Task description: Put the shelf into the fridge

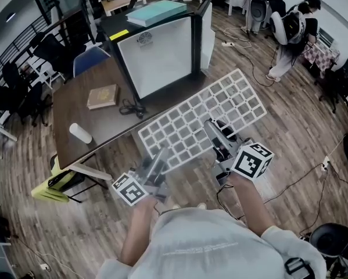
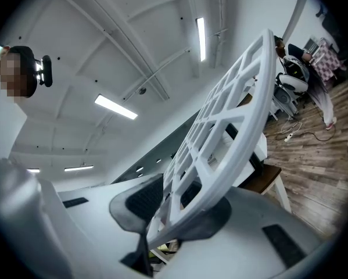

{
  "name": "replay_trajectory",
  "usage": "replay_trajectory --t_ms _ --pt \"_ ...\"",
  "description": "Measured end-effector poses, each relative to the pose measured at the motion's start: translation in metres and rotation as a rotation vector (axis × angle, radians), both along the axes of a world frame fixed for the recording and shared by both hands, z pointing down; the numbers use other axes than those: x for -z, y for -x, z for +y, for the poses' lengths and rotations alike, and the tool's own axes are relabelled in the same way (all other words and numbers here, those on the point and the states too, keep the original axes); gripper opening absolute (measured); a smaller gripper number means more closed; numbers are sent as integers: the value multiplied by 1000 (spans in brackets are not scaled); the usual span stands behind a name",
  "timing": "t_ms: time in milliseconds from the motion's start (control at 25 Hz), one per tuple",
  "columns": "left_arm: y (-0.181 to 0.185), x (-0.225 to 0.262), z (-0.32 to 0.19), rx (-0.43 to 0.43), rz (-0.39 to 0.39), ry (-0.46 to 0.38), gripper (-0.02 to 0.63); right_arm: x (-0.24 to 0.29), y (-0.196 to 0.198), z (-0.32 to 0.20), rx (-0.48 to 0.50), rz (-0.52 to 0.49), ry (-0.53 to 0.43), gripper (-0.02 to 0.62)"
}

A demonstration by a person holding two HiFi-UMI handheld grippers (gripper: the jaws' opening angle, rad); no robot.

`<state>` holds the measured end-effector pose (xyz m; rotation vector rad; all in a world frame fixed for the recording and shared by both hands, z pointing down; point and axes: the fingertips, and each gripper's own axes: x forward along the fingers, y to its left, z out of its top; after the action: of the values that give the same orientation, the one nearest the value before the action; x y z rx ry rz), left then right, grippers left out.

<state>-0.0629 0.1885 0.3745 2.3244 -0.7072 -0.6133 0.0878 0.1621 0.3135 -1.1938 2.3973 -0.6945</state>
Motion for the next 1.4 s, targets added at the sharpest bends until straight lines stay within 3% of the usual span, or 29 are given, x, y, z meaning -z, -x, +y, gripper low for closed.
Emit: replay_trajectory --t_ms 800,1080,1400 --pt "-58 -22 6 56 -41 38 107 -43 -63 -2 29 -53 95 87" --pt "-59 -45 -31 55 -12 88 107 -65 -63 -36 33 -25 156 87" --pt "-47 -76 -107 85 1 133 109 -97 -50 -116 65 -13 219 89"
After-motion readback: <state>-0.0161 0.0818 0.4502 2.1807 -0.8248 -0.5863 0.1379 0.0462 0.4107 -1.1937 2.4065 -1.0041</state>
